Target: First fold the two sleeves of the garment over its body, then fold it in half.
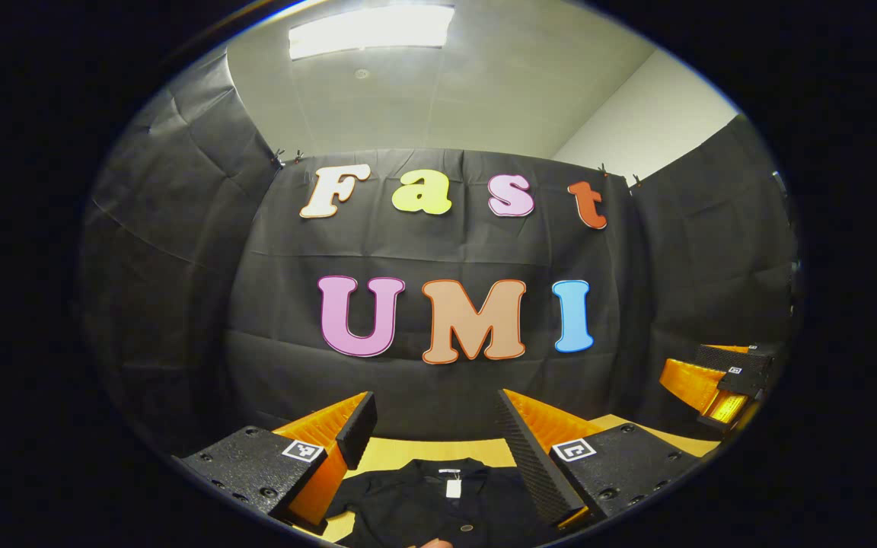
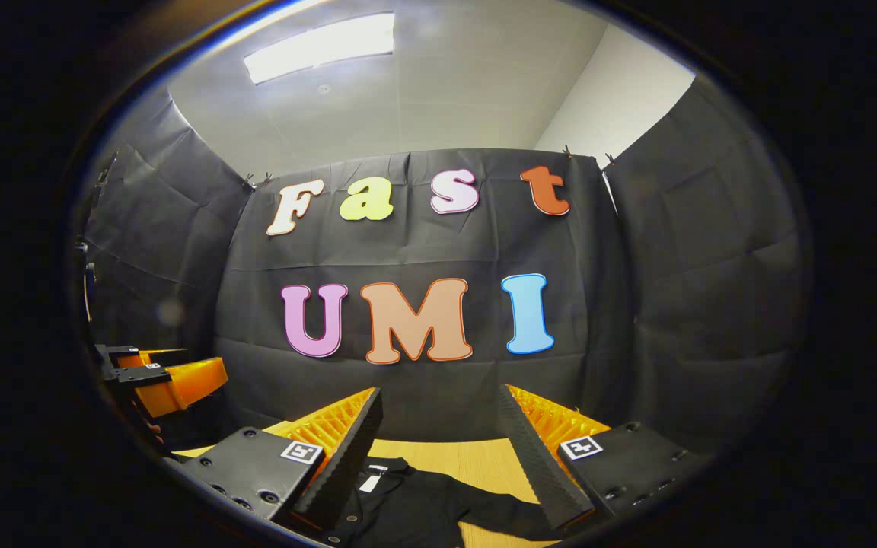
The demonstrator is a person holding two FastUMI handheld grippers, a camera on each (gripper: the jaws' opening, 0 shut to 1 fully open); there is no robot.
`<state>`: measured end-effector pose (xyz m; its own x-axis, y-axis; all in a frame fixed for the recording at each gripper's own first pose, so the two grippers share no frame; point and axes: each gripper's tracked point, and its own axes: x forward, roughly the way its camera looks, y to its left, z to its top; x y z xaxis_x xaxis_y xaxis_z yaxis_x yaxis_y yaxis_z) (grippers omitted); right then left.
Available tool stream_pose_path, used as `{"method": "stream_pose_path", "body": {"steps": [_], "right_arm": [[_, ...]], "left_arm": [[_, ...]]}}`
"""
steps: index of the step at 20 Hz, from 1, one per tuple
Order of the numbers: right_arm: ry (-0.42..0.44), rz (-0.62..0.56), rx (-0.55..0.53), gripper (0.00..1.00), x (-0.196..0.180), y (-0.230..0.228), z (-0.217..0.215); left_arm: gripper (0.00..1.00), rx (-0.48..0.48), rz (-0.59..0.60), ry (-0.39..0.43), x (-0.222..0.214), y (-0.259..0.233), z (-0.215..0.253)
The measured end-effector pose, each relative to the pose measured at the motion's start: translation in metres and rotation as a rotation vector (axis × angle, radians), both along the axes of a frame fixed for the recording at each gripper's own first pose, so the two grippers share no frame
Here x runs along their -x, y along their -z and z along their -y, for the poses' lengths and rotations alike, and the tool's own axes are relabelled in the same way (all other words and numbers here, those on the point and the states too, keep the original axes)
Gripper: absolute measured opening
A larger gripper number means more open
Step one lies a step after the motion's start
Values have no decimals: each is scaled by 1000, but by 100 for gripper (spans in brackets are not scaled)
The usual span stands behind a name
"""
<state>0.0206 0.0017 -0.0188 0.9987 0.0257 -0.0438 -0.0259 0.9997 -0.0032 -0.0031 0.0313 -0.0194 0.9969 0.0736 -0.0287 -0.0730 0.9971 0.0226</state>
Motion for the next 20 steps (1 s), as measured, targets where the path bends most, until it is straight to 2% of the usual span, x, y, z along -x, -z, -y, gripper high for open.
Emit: {"method": "stream_pose_path", "body": {"steps": [4, 5, 6, 7, 12, 19, 20], "right_arm": [[-1, 2, 6, 94, -1, 1, -6], [-3, 1, 7, 97, -2, 2, -9], [-2, -1, 10, 94, -2, 3, -11], [-2, -1, 12, 97, -2, 3, -14], [1, 1, 17, 97, -2, 5, -32], [55, -8, -12, 94, 8, 17, -44], [63, -10, -2, 97, 9, 17, -43]], "left_arm": [[93, -15, -10, -7, 2, 2, -10], [93, -19, -11, -11, 2, 2, -14], [92, -22, -12, -12, 2, 2, -17], [93, -24, -11, -11, 4, 1, -20], [92, -21, -12, 3, 3, 2, -31], [92, -13, -8, 55, 7, 9, -43], [93, -2, -8, 60, 6, 10, -43]]}}
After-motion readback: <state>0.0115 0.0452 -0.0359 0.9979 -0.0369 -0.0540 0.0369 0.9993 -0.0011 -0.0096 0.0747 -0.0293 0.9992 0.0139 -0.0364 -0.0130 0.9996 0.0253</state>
